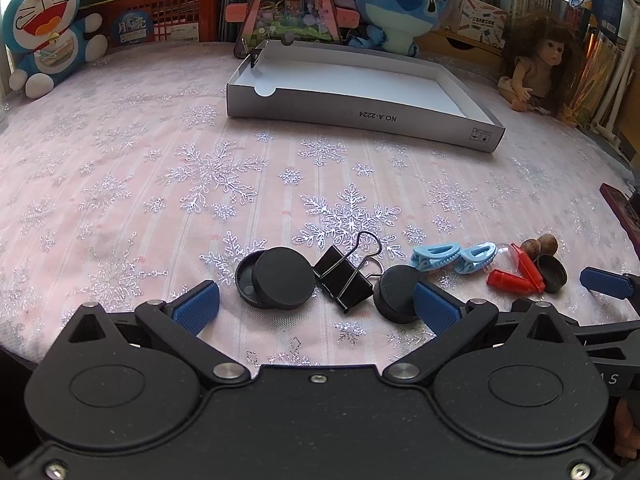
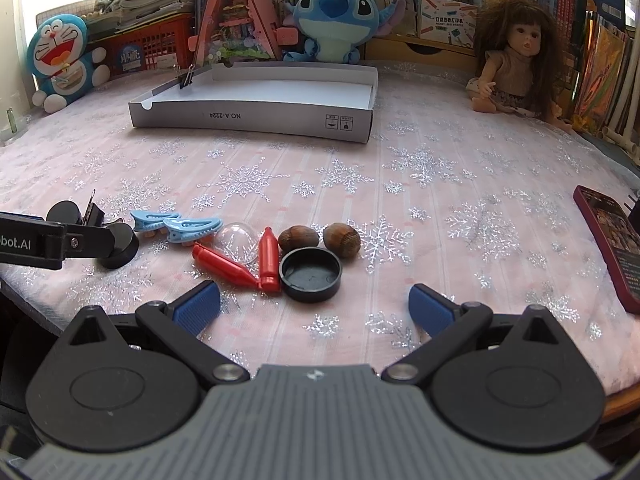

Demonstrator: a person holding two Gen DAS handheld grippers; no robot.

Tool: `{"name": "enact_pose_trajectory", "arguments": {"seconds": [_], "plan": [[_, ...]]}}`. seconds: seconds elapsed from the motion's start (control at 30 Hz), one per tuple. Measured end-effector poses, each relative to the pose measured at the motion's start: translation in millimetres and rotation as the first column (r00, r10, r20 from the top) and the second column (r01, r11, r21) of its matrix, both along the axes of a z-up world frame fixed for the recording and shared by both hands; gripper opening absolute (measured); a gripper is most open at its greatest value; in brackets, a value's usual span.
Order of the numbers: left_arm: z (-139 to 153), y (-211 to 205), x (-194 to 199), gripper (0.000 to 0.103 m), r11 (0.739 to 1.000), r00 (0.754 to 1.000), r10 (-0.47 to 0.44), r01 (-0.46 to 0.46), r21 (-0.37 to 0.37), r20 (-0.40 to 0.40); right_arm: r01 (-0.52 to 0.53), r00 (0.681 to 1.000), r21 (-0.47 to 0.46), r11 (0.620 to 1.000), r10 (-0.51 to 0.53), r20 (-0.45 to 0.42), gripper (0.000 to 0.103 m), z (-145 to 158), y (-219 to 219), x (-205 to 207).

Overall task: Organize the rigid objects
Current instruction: 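Grasp a black round lid with the left tool while the right tool grasps another black lid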

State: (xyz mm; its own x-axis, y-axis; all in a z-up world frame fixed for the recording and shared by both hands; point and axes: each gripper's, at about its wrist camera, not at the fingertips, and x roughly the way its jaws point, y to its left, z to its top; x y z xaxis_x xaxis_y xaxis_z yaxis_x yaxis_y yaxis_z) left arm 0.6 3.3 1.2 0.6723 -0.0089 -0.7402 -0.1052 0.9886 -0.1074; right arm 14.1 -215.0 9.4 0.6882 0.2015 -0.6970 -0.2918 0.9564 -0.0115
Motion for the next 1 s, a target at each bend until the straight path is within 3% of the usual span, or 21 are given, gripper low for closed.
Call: {"name": "enact_pose_trajectory", "arguments": {"seconds": [0.27,0.53,0.7,1.0], "plan": [[11,9,-9,0.098,0.996,0.997,-0.054,0.058,-0.069,0.055,-0.005,0.998,0.092,0.996,-0.001,0.062,0.103,10,-16,-1],[16,2,-23,0.08,0.993,0.99,-0.109,0.112,-0.032,0.087,-0.047,0.994,0.083,0.995,0.038,0.098,0.091,11,-15,-10],[18,10,-26,0.06,0.996,0.992,-0.079,0.082,-0.032,0.098,-0.036,0.99,0.066,0.997,0.026,0.142,0.081,14,-18,-15],[15,21,-30,0.048,0.997,0.991,-0.067,0.06,0.058,0.114,-0.028,0.991,0.021,0.999,0.025,0.132,0.062,11,-20,-15]]}}
